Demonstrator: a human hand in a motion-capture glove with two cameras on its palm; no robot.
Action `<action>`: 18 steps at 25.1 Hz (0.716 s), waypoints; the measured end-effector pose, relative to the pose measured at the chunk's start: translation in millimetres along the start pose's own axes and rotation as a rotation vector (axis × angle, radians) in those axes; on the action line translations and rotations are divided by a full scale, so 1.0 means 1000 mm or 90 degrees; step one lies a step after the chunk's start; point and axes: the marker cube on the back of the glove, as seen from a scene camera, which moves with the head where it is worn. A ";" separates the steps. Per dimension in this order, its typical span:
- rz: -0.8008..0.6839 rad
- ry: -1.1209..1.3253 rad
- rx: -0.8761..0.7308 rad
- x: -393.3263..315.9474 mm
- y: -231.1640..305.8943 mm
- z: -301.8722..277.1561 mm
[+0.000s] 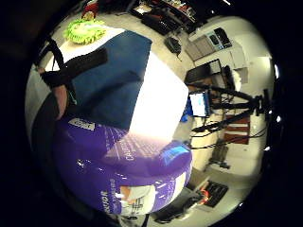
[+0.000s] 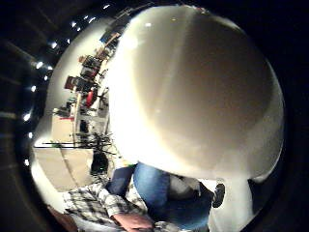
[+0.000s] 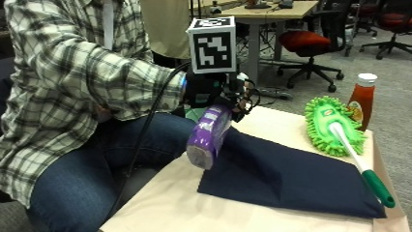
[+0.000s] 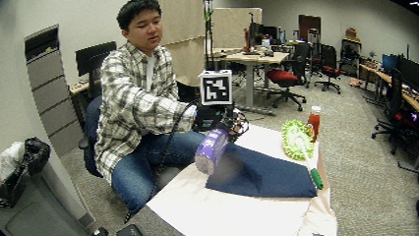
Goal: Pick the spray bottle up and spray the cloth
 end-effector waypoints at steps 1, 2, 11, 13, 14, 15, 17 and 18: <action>0.007 -0.036 0.010 0.000 0.000 -0.002; 0.013 -0.071 0.019 -0.001 0.000 -0.005; 0.020 -0.380 0.121 -0.013 -0.004 -0.029; 0.017 -0.468 0.150 -0.015 -0.007 -0.034; 0.015 -0.508 0.163 -0.016 -0.008 -0.036; 0.013 -0.545 0.174 -0.017 -0.010 -0.037; 0.004 -0.610 0.190 -0.022 -0.015 -0.037; -0.001 -0.637 0.196 -0.026 -0.017 -0.036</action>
